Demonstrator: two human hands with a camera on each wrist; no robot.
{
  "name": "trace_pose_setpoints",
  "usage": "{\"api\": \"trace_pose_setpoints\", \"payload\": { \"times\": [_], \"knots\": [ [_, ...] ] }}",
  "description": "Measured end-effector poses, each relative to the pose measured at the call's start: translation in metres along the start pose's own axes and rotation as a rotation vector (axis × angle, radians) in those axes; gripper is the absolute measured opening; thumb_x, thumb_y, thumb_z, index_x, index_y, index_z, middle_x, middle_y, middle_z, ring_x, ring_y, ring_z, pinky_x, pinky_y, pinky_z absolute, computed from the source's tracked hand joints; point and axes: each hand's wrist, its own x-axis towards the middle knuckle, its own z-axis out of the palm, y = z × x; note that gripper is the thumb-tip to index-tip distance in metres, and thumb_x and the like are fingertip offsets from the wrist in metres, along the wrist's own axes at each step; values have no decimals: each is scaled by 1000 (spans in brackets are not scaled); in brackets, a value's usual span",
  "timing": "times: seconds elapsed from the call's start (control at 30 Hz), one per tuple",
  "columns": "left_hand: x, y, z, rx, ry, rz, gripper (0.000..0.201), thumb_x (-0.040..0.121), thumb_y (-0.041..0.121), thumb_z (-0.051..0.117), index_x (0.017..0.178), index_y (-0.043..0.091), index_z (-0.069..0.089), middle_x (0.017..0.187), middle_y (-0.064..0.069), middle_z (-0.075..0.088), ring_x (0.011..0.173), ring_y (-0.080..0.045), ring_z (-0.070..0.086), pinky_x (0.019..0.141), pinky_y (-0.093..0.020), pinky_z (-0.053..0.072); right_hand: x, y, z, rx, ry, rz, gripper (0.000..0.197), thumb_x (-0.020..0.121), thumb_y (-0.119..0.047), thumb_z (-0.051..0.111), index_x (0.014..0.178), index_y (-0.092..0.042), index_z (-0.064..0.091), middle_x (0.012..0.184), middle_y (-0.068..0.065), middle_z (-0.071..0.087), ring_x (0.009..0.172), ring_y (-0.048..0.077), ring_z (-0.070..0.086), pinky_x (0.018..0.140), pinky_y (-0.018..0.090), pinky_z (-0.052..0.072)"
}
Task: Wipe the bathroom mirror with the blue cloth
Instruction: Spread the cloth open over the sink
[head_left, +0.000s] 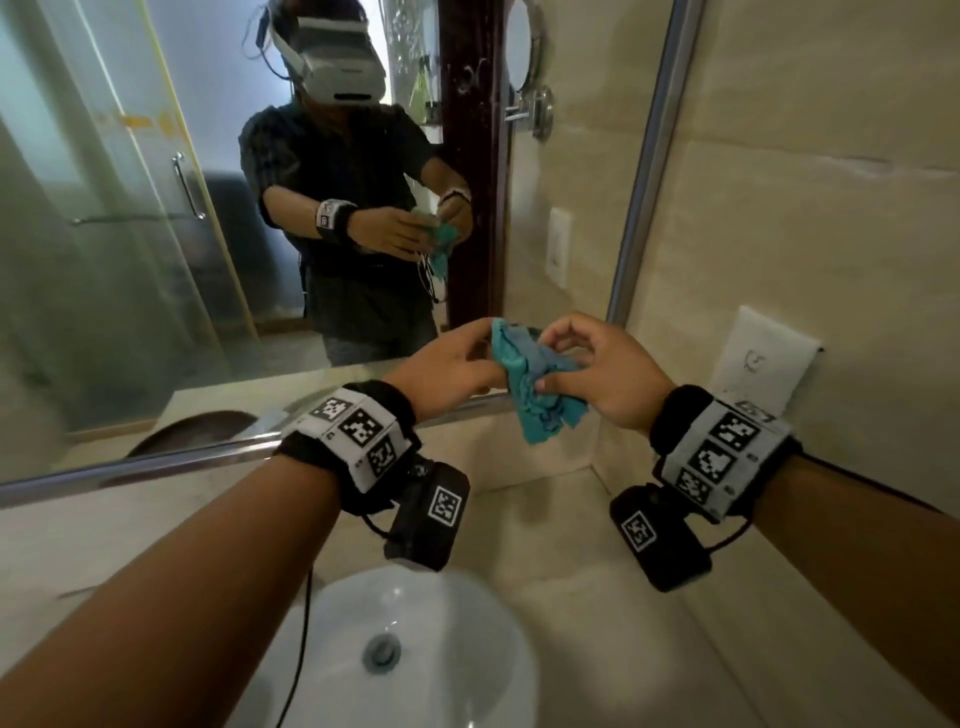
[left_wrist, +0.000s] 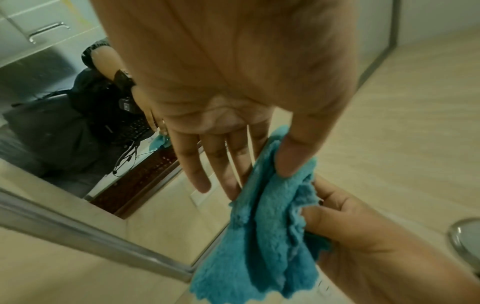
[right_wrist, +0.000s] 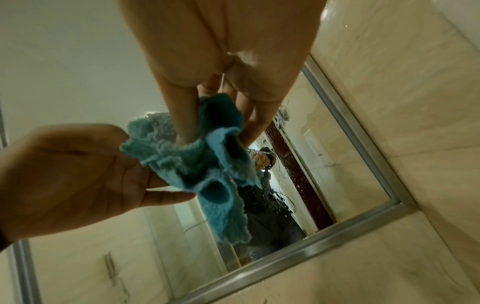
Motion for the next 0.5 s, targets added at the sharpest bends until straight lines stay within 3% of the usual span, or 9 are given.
{"api": "trace_pose_setpoints", "payload": {
  "times": [0.1, 0.17, 0.23, 0.3, 0.4, 0.5],
  "knots": [
    [-23, -15, 7, -60, 7, -50, 35, 83, 16, 60, 116, 25, 51, 109, -2, 61, 96, -11, 58, 83, -26, 49, -13, 5, 16, -67, -24, 48, 33, 71, -5, 78, 93, -20, 58, 92, -5, 58, 87, 14, 59, 76, 26, 50],
    [-39, -22, 13, -13, 57, -63, 26, 87, 19, 64, 110, 26, 52, 109, -5, 62, 92, -11, 59, 78, -24, 49, -23, 8, 26, -117, -41, 54, 33, 70, -6, 79, 92, -20, 59, 90, -4, 60, 86, 13, 59, 77, 28, 50],
    [-54, -27, 17, 28, 90, -46, 30, 85, 15, 67, 109, 21, 50, 106, -4, 63, 89, -9, 62, 73, -19, 51, -33, 6, 33, -198, -42, 60, 32, 70, -8, 79, 91, -21, 59, 88, -6, 59, 82, 11, 58, 73, 23, 49],
    [-69, -28, 19, 70, 128, -30, 35, 81, 5, 68, 106, 19, 48, 103, -3, 62, 89, -13, 63, 75, -22, 54, -42, 5, 38, -247, -60, 59, 28, 72, -8, 77, 90, -21, 60, 87, -6, 60, 81, 10, 57, 66, 16, 45],
    [-96, -31, 28, 98, 198, -21, 45, 77, -6, 67, 100, 26, 45, 105, -2, 57, 86, -15, 61, 71, -22, 55, -62, 4, 45, -252, -127, 50, 15, 82, -11, 70, 92, -20, 63, 93, -2, 64, 86, 11, 58, 71, 19, 44],
    [-123, -40, 45, 143, 214, -70, 58, 74, -9, 68, 113, 28, 47, 114, -5, 54, 87, -17, 60, 73, -21, 54, -87, 9, 53, -228, -132, 25, 9, 89, -9, 58, 88, -14, 65, 92, 1, 67, 87, 14, 61, 75, 24, 48]
  ]
}}
